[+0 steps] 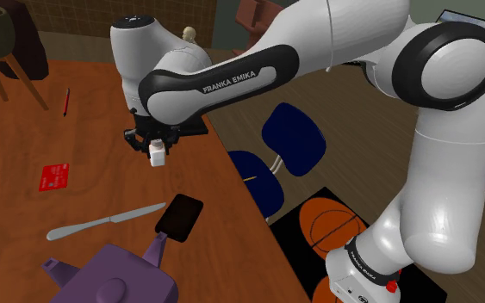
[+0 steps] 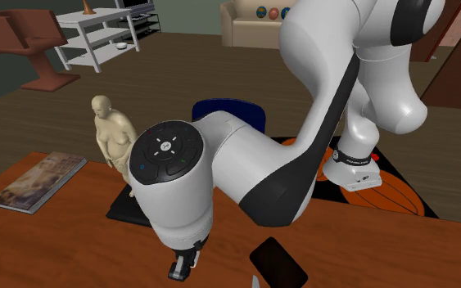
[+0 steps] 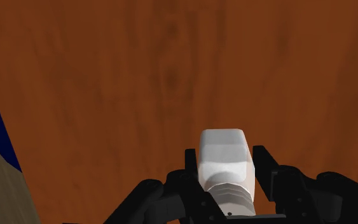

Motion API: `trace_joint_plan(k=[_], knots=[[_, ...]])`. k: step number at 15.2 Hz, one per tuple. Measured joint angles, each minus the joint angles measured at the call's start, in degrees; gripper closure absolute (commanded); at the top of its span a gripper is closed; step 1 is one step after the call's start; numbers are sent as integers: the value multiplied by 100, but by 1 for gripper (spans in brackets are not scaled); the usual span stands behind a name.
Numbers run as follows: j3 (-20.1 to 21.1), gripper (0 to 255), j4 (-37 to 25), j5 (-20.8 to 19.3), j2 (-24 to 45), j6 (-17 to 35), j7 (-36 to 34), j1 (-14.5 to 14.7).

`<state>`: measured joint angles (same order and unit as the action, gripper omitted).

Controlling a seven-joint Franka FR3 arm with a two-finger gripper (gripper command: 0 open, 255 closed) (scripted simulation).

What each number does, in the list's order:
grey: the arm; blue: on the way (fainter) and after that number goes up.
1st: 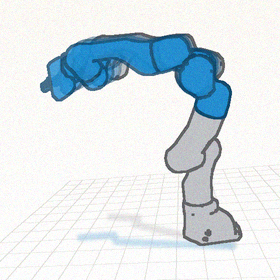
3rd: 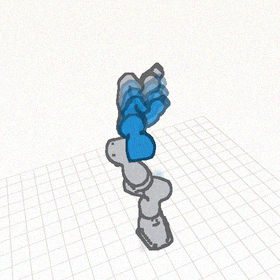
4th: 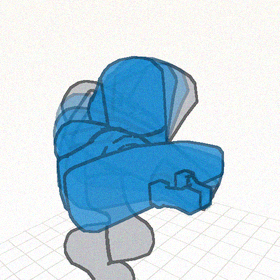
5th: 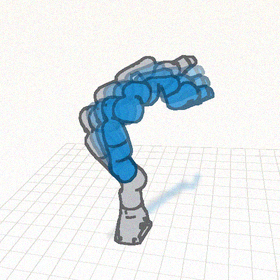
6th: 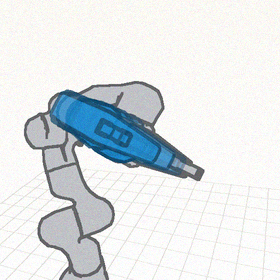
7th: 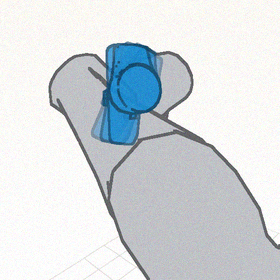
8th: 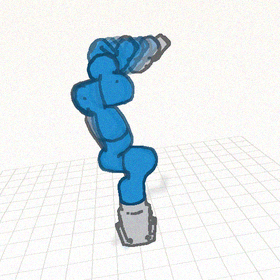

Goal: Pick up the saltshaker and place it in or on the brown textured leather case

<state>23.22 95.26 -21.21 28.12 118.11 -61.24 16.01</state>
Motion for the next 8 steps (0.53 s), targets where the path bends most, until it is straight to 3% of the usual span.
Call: trace_joint_plan(k=[8], knots=[[26, 255, -100, 63, -96, -184, 70, -22]])
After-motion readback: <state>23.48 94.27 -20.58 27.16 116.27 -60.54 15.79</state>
